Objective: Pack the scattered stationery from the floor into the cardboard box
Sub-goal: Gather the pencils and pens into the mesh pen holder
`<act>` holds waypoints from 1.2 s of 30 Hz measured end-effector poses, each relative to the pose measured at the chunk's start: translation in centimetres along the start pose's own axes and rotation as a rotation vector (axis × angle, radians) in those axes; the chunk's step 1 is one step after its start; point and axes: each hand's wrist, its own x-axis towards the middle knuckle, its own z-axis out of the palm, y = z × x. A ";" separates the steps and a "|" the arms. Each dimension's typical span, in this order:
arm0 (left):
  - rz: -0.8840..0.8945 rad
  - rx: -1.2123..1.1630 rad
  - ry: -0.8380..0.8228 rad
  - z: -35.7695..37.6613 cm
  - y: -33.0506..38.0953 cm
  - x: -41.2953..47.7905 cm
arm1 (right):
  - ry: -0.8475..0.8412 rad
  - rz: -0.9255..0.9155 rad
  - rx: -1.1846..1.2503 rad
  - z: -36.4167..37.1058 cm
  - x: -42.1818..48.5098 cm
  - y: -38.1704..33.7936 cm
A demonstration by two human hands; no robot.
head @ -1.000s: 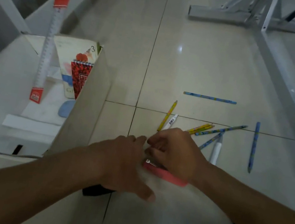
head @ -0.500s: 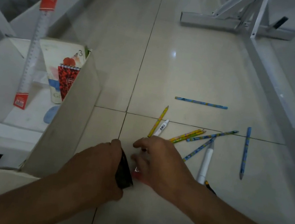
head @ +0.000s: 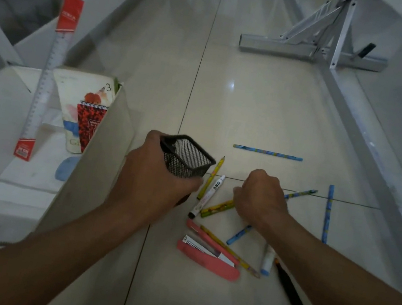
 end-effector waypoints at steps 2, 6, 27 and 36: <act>-0.022 -0.079 0.038 0.6 -0.2 0.1 | -0.037 0.030 -0.010 0.1 0.0 0.0; -0.035 -0.101 0.072 1.3 -0.8 0.1 | -0.029 0.063 0.052 0.6 -0.1 -0.2; 0.001 -0.164 0.143 2.4 -3.3 -0.7 | 0.012 0.149 0.164 -0.4 0.3 -1.0; -0.016 -0.171 0.151 2.5 -4.2 -1.0 | -0.117 -0.259 -0.260 -5.0 4.1 5.4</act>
